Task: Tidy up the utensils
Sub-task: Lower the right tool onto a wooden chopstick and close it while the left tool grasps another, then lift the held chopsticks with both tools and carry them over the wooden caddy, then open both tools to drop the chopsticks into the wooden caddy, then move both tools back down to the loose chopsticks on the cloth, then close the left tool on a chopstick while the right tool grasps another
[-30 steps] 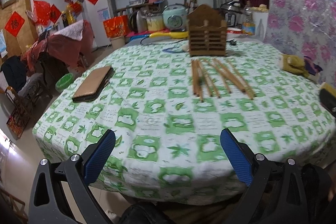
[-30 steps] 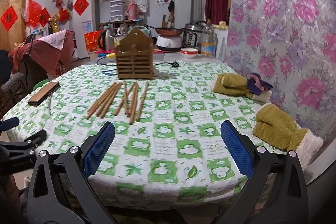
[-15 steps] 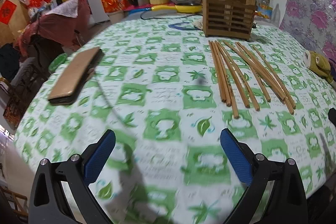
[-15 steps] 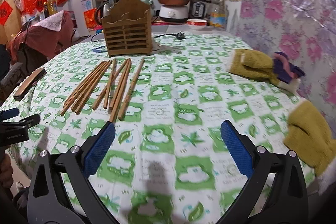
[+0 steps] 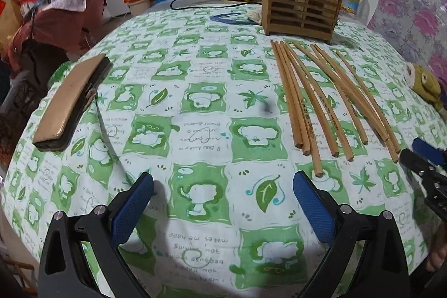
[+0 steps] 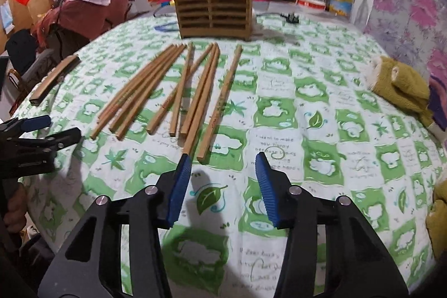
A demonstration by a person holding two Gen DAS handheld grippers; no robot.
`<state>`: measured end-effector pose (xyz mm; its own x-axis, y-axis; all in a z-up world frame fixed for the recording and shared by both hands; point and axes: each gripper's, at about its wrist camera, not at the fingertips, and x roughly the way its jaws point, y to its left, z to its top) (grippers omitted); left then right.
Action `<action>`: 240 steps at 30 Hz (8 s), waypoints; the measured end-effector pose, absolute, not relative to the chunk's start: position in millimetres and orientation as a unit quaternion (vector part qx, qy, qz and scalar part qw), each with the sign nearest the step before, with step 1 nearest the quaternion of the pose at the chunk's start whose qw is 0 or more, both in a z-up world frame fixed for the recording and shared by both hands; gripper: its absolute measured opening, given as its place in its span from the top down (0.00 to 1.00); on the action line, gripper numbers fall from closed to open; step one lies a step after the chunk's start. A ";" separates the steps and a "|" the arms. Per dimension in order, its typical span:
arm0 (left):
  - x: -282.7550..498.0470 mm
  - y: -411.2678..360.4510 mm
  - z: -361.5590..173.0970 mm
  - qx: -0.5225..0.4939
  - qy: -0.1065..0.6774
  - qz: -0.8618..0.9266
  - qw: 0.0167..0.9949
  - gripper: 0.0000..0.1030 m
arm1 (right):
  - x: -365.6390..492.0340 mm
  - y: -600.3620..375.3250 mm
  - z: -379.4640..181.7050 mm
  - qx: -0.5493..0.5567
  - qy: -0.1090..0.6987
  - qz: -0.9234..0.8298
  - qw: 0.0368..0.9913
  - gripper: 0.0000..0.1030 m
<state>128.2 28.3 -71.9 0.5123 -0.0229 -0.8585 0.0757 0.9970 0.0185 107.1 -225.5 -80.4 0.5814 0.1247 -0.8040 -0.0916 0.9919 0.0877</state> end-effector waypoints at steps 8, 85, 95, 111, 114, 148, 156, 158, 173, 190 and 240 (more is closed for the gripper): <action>139.2 21.1 -71.6 0.058 0.495 -0.033 0.866 0.05 | 128.8 -224.9 -81.3 -0.005 0.478 0.054 0.877 0.58; 253.6 -41.6 149.4 0.033 0.313 -0.177 0.933 0.94 | 210.4 -265.0 96.6 0.046 0.293 0.099 0.950 0.94; 314.8 -65.1 188.3 0.012 0.258 -0.157 0.953 0.94 | 270.7 -253.8 163.3 0.059 0.217 0.095 0.970 0.94; 328.7 -30.9 128.6 -0.013 0.307 -0.108 0.945 0.34 | 288.4 -258.9 125.8 0.064 0.262 0.067 0.961 0.86; 308.7 -23.0 136.3 -0.008 0.297 -0.101 0.950 0.27 | 266.1 -254.4 134.2 0.056 0.252 0.069 0.964 0.83; 163.1 22.7 -61.8 0.037 0.459 -0.087 0.884 0.05 | 151.9 -272.9 -51.0 0.095 0.379 0.044 0.919 0.31; 153.6 18.3 -72.0 0.063 0.486 -0.115 0.864 0.05 | 151.2 -278.7 -60.8 0.112 0.386 0.051 0.914 0.25; 150.8 15.0 -74.6 0.074 0.490 -0.124 0.859 0.05 | 151.4 -280.8 -62.2 0.120 0.387 0.055 0.913 0.24; 168.7 -5.4 -82.3 0.083 0.506 -0.143 0.846 0.04 | 156.0 -288.8 -69.7 0.154 0.400 0.070 0.901 0.23; 177.1 7.1 -82.8 0.064 0.507 -0.102 0.853 0.04 | 125.6 -222.9 -75.4 -0.040 0.446 0.148 0.882 0.23; 161.1 -4.4 -75.5 0.061 0.474 -0.162 0.863 0.93 | 136.6 -233.3 -82.4 -0.017 0.460 0.100 0.882 0.60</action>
